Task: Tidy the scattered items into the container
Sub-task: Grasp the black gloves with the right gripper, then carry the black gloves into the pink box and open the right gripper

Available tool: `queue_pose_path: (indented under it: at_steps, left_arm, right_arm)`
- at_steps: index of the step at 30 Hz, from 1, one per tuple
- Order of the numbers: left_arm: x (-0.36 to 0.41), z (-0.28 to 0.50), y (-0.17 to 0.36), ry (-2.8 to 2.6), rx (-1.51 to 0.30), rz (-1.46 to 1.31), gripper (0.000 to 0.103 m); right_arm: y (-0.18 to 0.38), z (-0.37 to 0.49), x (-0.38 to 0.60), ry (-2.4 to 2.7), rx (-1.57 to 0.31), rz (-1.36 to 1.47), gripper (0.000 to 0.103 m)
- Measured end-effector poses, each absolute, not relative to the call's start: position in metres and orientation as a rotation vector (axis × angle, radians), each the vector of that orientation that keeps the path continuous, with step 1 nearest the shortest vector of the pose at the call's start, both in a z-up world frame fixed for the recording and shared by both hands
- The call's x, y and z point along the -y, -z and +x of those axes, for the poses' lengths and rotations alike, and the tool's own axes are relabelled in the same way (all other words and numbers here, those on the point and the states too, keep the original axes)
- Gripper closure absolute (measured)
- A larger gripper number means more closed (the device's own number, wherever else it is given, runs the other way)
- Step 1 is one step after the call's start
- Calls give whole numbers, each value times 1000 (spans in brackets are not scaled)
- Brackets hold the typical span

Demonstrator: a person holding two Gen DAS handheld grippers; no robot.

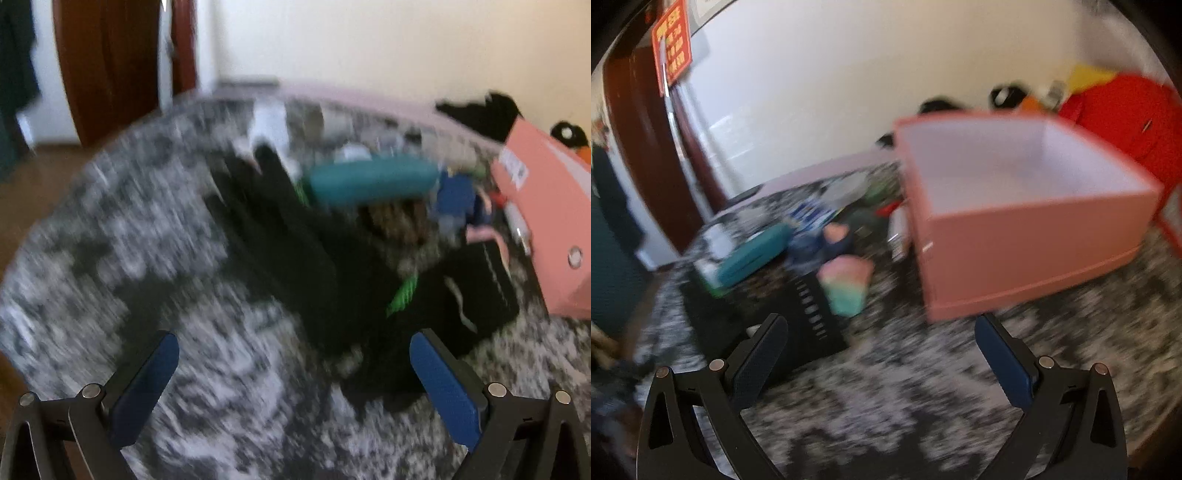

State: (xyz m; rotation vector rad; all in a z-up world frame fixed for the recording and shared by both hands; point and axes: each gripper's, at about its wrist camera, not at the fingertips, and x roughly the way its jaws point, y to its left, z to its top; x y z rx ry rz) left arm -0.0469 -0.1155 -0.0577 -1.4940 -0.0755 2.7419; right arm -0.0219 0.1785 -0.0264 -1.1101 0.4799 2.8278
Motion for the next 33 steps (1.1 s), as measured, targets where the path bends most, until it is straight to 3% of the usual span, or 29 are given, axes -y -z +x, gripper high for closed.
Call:
queue_pose_path:
  at_steps: [4,8,20,21,22,23,24,25,28,29,30,32,33]
  left_arm:
    - [120,-71,73,-2729,96,-1539,0]
    - [121,-103,77,-2777,92,-1535,0]
    - [119,-164,119,-2768,312,-1643,0]
    - [116,-166,123,-2767,315,-1666,0]
    - [113,-169,126,-2770,313,-1685,0]
    - [108,-171,127,-2785,294,-1693,0]
    - [105,-172,127,-2796,280,-1692,0]
    - [103,-173,127,-2799,279,-1690,0]
    - [100,-171,128,-2813,302,-1652,4]
    - [98,-169,125,-2818,274,-1630,18]
    - [94,-167,120,-2825,226,-1602,50]
    - [87,-163,112,-2802,201,-1569,89]
    - [83,-159,107,-2800,205,-1551,90]
  right_arm:
    - [44,-50,-157,-2865,-617,-1311,0]
    - [65,-82,-119,-2882,-588,-1440,0]
    - [113,-112,-56,-2930,-134,-1434,3]
    - [113,-112,-56,-2936,-110,-1436,19]
    - [112,-112,-56,-2942,-86,-1437,45]
    - [111,-111,-56,-2948,-61,-1439,53]
    - [110,-111,-57,-2956,-50,-1444,72]
    - [107,-112,-60,-2973,-87,-1464,81]
    - [100,-111,-70,-2981,-203,-1507,83]
    - [99,-111,-74,-2978,-235,-1516,83]
    - [97,-111,-76,-2975,-243,-1515,83]
    - [93,-107,-78,-2975,-244,-1499,83]
    - [91,-105,-79,-2974,-243,-1489,83]
